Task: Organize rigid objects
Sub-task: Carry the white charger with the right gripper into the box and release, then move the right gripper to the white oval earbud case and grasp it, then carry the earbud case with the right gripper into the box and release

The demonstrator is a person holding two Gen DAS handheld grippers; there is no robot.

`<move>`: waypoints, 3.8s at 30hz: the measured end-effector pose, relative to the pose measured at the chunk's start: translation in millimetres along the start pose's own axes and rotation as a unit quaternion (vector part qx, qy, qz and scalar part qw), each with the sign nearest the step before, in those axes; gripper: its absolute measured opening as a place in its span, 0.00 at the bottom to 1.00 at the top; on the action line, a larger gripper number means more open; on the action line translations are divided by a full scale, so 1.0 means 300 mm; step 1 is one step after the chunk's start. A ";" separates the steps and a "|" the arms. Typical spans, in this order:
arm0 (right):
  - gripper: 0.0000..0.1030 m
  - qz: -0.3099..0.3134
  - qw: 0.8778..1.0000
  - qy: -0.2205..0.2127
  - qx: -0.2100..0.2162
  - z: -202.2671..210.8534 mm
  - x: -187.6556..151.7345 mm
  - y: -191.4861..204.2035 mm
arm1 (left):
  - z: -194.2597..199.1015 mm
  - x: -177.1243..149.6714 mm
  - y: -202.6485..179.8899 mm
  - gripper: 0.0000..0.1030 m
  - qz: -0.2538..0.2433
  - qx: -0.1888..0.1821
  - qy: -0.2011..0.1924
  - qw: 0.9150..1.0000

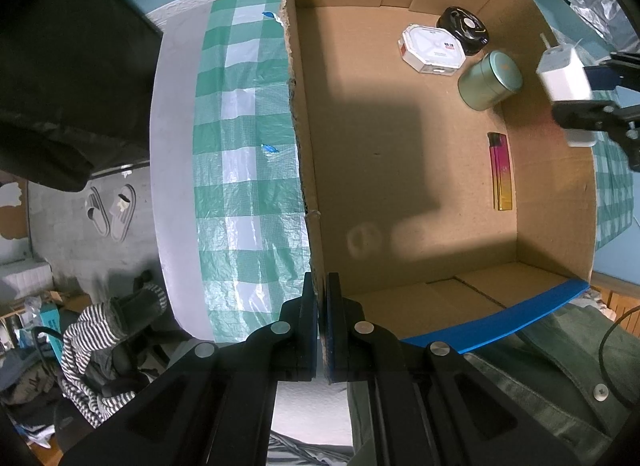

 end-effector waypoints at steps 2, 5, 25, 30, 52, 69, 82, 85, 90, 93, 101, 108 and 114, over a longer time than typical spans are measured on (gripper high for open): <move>0.50 0.003 1.000 0.006 -0.002 -0.017 0.004 0.005 | 0.000 0.000 -0.001 0.03 0.000 0.000 0.000 1.000; 0.50 0.004 1.000 0.006 0.001 -0.028 0.009 0.006 | -0.001 0.000 -0.001 0.03 0.000 0.000 0.000 1.000; 0.50 -0.028 0.999 -0.035 -0.008 0.084 0.012 -0.071 | -0.004 0.009 0.000 0.03 -0.001 0.000 0.000 1.000; 0.50 -0.043 0.998 -0.040 -0.009 0.108 -0.012 -0.114 | -0.005 0.009 -0.001 0.03 -0.001 0.002 0.000 1.000; 0.57 -0.143 0.989 -0.003 -0.033 -0.020 -0.320 -0.555 | -0.005 0.004 -0.005 0.03 0.001 0.007 0.003 1.000; 0.66 -0.104 0.993 0.025 -0.051 -0.213 -0.437 -0.703 | -0.010 0.002 -0.003 0.03 0.016 0.014 0.004 1.000; 0.37 -0.160 0.986 0.037 0.016 -0.265 -0.460 -0.689 | -0.007 -0.003 -0.003 0.03 0.020 0.014 0.003 1.000; 0.37 -0.169 0.985 0.036 0.010 -0.269 -0.453 -0.694 | -0.006 -0.004 -0.003 0.03 0.019 0.014 0.003 1.000; 0.37 -0.183 0.982 0.042 -0.003 -0.277 -0.436 -0.718 | -0.009 -0.004 -0.004 0.03 0.016 0.013 0.003 1.000; 0.36 -0.187 0.981 0.046 -0.010 -0.282 -0.433 -0.724 | -0.011 -0.004 -0.005 0.03 0.015 0.013 0.002 1.000; 0.36 -0.202 0.979 0.040 -0.003 -0.239 -0.419 -0.662 | -0.012 -0.001 -0.005 0.03 0.014 0.011 0.002 1.000; 0.36 -0.199 0.980 0.022 -0.001 -0.153 -0.396 -0.599 | -0.011 0.000 -0.007 0.03 0.009 0.010 0.002 1.000; 0.36 -0.184 0.983 0.011 -0.001 -0.068 -0.359 -0.522 | -0.011 0.000 -0.007 0.03 0.007 0.010 0.003 1.000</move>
Point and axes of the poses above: each gripper's, at about its wrist camera, not at the fingertips, and z roughly against the way its jaws point, y to its left, x to its top, the point moved 9 cm from there along -z, roughly the way its jaws point, and after that the axes turned 11 degrees about z, right-handed, at the moved point
